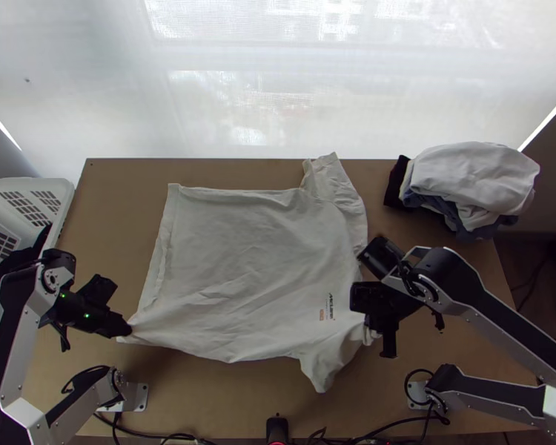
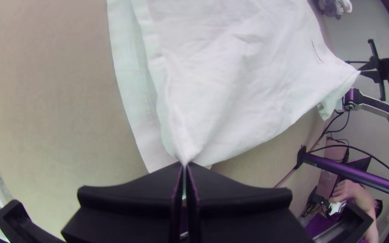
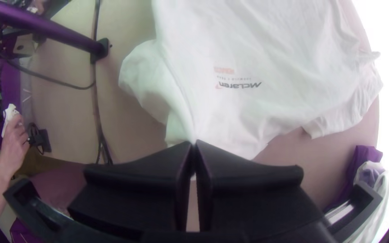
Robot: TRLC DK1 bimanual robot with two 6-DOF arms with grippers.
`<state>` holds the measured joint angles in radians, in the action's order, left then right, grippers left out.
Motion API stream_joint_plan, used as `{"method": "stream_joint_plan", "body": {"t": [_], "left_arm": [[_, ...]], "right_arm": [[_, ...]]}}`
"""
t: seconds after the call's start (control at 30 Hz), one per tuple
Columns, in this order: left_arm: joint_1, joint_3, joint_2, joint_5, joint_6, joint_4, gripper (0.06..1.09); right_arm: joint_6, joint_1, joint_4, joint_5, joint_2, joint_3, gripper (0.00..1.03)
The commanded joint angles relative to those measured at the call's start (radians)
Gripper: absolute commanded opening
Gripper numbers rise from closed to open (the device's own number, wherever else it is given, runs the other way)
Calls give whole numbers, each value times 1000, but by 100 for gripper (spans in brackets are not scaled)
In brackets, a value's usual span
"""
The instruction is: Fold the t-shirt
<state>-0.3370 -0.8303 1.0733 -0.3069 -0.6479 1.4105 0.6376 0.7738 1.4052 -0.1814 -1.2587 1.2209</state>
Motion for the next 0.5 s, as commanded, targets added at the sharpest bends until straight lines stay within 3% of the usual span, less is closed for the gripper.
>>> {"method": "stream_joint_plan", "body": {"t": [0.0, 0.13, 0.47], "left_arm": [[-10, 8, 24, -14, -7, -13, 9], [-13, 20, 20, -14, -9, -15, 9], [12, 36, 37, -28, 7, -59, 9]], "right_arm": [[17, -48, -132, -23, -88, -4, 3], [-3, -47, -276, -23, -93, -143, 3], [-159, -73, -819, -4, -157, -307, 3]]}}
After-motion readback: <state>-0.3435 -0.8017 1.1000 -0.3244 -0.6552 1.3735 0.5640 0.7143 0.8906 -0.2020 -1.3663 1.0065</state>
